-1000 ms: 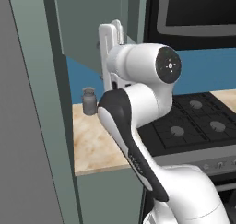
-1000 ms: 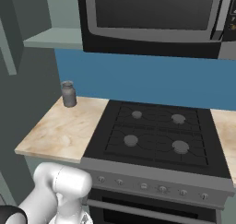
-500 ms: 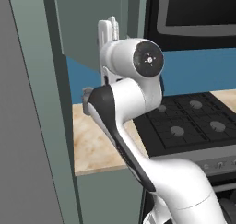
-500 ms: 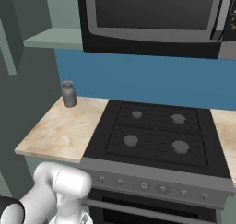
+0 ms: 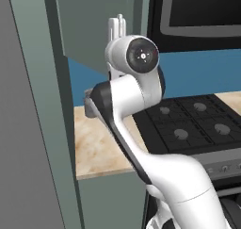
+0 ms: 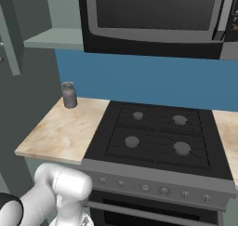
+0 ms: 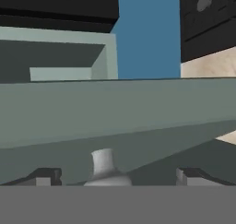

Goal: Close all open cabinet doors.

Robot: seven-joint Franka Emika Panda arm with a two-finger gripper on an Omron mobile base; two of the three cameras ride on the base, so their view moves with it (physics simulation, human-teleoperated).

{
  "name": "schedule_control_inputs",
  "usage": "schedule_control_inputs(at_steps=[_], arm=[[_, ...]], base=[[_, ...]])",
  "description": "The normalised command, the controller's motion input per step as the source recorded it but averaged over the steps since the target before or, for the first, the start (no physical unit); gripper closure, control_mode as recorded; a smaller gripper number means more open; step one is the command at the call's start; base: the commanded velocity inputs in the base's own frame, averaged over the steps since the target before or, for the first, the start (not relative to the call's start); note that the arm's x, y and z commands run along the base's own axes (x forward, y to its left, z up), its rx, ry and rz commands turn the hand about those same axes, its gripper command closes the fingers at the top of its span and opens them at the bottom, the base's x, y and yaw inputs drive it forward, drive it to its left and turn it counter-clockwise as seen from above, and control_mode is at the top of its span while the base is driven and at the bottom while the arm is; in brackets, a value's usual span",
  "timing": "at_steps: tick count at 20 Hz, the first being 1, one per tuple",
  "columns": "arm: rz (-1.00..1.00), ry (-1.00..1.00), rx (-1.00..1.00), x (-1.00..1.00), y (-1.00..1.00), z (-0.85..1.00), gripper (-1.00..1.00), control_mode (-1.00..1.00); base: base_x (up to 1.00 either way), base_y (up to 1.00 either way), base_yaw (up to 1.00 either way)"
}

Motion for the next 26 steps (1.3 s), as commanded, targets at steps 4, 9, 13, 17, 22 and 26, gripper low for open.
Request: schedule_control_inputs(at_steps=[4,9,13,17,22,26], arm=[[-0.10,0.00,0.00,0.38,-0.18,0.00,-1.00,-1.00],[-0.06,0.00,0.00,0.37,-0.15,0.00,-1.00,-1.00],[-0.06,0.00,0.00,0.34,-0.13,0.00,-1.00,-1.00],[-0.10,0.00,0.00,0.33,-0.21,0.00,-1.00,-1.00],[-0.14,0.00,-0.02,0.31,-0.36,0.00,-1.00,-1.00],[-0.14,0.00,-0.02,0.30,-0.38,0.00,-1.00,-1.00]], base=[[0.00,0.00,0.00],[0.00,0.00,0.00],[0.00,0.00,0.00],[0.00,0.00,0.00],[0.00,0.00,0.00],[0.00,0.00,0.00]])
